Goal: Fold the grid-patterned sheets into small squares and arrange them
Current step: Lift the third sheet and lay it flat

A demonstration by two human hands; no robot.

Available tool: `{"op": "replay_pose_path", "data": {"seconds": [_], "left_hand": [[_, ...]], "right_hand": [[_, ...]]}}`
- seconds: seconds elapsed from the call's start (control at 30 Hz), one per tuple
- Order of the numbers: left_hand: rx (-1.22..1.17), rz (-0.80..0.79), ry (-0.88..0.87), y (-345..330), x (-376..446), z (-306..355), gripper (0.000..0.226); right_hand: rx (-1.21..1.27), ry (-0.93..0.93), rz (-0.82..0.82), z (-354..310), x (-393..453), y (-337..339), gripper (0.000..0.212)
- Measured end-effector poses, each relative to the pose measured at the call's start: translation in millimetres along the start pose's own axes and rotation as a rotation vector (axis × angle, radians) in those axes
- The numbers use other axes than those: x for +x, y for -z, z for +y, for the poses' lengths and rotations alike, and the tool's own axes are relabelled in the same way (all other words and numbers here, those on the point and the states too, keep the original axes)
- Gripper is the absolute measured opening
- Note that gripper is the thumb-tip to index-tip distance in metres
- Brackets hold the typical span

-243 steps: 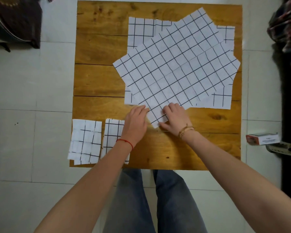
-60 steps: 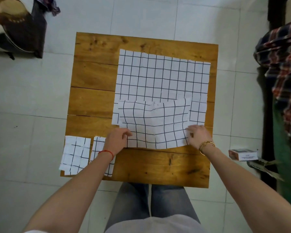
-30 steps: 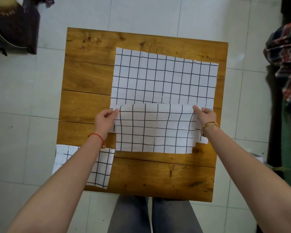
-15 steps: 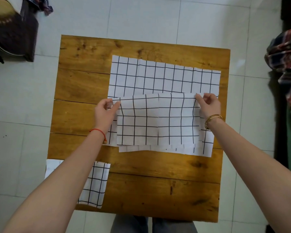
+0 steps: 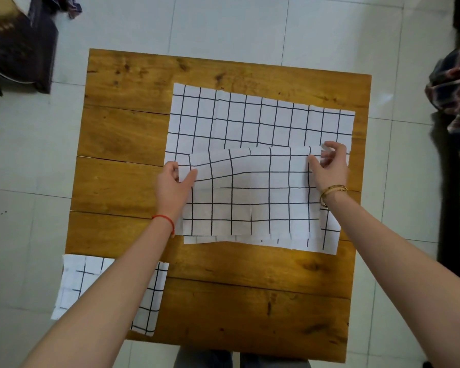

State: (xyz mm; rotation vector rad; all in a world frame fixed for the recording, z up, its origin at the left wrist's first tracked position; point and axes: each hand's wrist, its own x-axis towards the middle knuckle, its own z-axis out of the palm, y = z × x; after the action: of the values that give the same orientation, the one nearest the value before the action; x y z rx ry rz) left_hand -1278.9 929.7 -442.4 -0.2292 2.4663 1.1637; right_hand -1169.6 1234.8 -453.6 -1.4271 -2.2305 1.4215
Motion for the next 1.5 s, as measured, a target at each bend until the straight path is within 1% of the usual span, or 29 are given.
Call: {"op": "replay_pose_path", "data": {"seconds": [0.03, 0.17, 0.27, 0.33, 0.37, 0.43, 0.5, 0.57, 0.63, 0.73, 0.83, 0.93, 1.07, 1.23, 1.3, 1.43, 1.5], "left_hand": [[0.024, -0.004, -0.004, 0.3, -2.1, -0.9, 0.026], [0.105, 0.031, -0.031, 4.6, -8.1, -4.9, 0.037], [0.136, 0.031, 0.003, 9.6, -12.1, -4.6, 0.051], [0.167, 0.034, 0.014, 11.9, -16.4, -3.5, 0.059], [0.22, 0.056, -0.014, 12.2, -18.5, -3.7, 0.061], [0.404, 0.089, -0.139, 11.9, -22.5, -5.8, 0.066], [0.588, 0.054, -0.288, 10.4, -25.0, -10.0, 0.071], [0.731, -0.026, -0.398, 7.5, -26.1, -14.8, 0.075], [0.807, -0.093, -0.426, 3.0, -26.2, -18.5, 0.075], [0.867, -0.165, -0.365, -2.4, -24.9, -19.9, 0.072], [0.904, -0.192, -0.323, -4.4, -23.2, -22.0, 0.071], [0.914, -0.191, -0.325, -4.1, -22.8, -23.1, 0.075], [0.918, -0.205, -0.338, -1.4, -21.4, -22.9, 0.077], [0.904, -0.211, -0.34, 0.6, -20.2, -19.9, 0.078], [0.885, -0.212, -0.349, 1.4, -19.7, -19.9, 0.078], [0.843, -0.199, -0.356, 1.7, -18.0, -22.5, 0.079], [0.735, -0.115, -0.365, 3.3, -23.5, -22.8, 0.071]], "right_hand": [[-0.041, 0.038, -0.001, -1.3, -1.0, -1.1, 0.042], [-0.251, 0.189, -0.021, -6.7, -8.9, -8.6, 0.044], [-0.442, 0.298, 0.016, -11.6, -18.2, -14.6, 0.045], [-0.53, 0.401, -0.009, -16.5, -26.4, -20.4, 0.046], [-0.575, 0.468, -0.049, -19.7, -31.3, -24.9, 0.046], [-0.68, 0.626, -0.165, -26.6, -41.9, -38.3, 0.048], [-0.779, 0.735, -0.323, -34.3, -53.8, -55.3, 0.052], [-0.863, 0.776, -0.474, -43.1, -65.4, -74.3, 0.056], [-0.951, 0.801, -0.572, -51.0, -76.4, -94.1, 0.059], [-1.078, 0.853, -0.624, -59.4, -91.1, -121.3, 0.06], [-1.143, 0.846, -0.633, -59.0, -99.6, -136.6, 0.059], [-1.173, 0.833, -0.611, -53.2, -97.4, -130.8, 0.06], [-1.187, 0.774, -0.552, -35.5, -76.6, -93.8, 0.058], [-1.157, 0.582, -0.38, -5.2, -39.8, -25.8, 0.058], [-1.137, 0.521, -0.34, 2.9, -29.0, -3.2, 0.059], [-1.117, 0.529, -0.32, 2.4, -19.4, 13.5, 0.057], [-1.074, 0.533, -0.306, -2.2, -22.1, 10.8, 0.055]]}}
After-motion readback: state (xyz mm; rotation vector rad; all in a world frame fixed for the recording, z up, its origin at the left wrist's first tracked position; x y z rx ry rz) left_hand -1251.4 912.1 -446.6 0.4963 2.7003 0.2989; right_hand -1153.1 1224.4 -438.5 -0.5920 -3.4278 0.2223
